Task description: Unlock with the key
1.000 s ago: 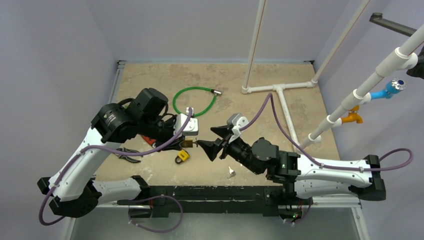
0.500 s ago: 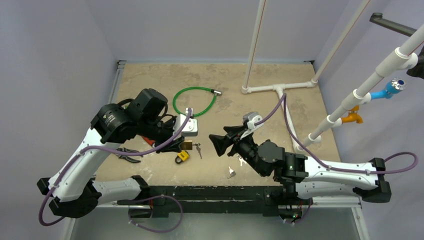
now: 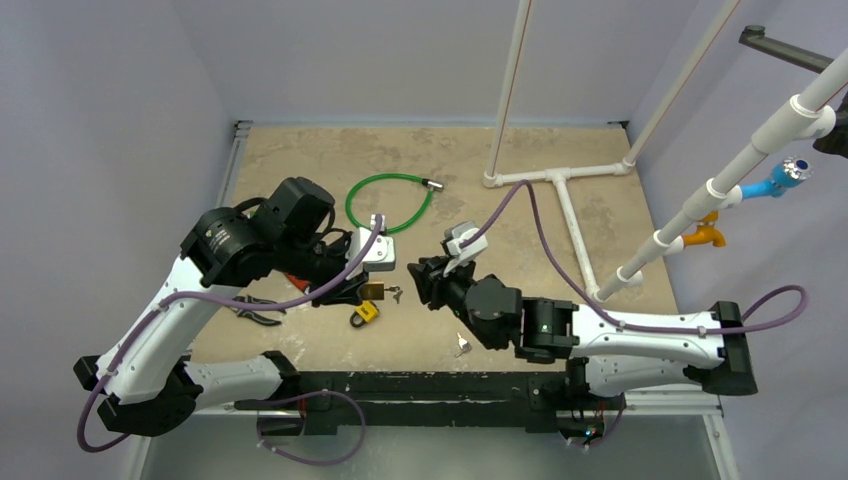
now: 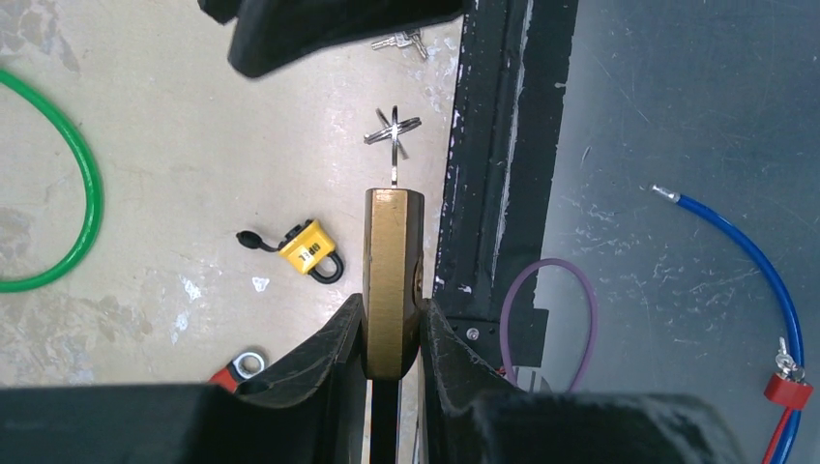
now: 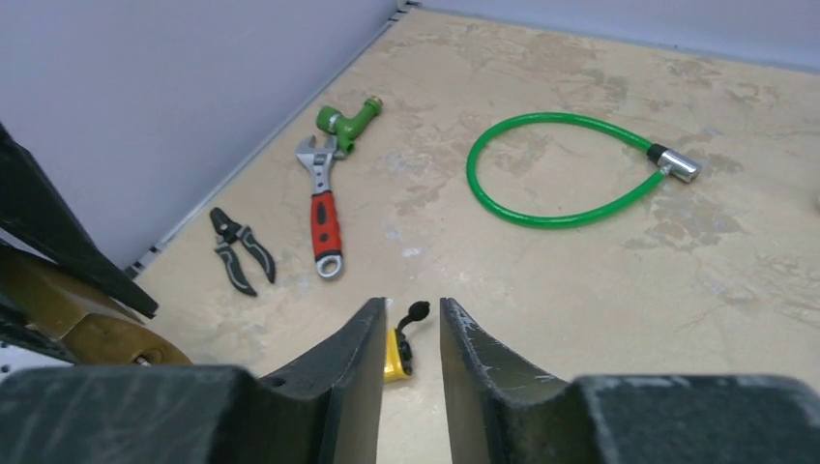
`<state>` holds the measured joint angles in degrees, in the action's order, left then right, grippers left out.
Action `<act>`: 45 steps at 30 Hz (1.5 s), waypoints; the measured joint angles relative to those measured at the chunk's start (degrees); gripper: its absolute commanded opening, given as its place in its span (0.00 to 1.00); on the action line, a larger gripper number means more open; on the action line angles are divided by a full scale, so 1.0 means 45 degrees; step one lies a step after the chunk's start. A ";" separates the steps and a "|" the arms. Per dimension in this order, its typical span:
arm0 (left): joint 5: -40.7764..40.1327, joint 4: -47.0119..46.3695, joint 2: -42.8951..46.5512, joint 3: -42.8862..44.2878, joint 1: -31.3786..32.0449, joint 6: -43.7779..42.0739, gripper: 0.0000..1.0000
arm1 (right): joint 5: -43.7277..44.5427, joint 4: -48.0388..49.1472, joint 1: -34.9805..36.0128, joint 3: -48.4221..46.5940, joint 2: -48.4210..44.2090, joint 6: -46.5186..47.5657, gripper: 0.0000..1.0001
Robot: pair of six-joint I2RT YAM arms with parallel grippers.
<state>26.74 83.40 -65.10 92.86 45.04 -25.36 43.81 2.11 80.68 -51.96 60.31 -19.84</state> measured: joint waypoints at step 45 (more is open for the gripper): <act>-0.0461 0.1098 0.0345 0.0058 -0.0505 0.0772 0.00 | 0.3055 0.2448 0.2011 -0.1753 0.3837 0.2943 0.50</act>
<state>24.67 88.33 -63.55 93.12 42.76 -21.89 57.56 13.13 89.73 -59.86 77.58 -6.59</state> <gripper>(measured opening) 0.183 0.411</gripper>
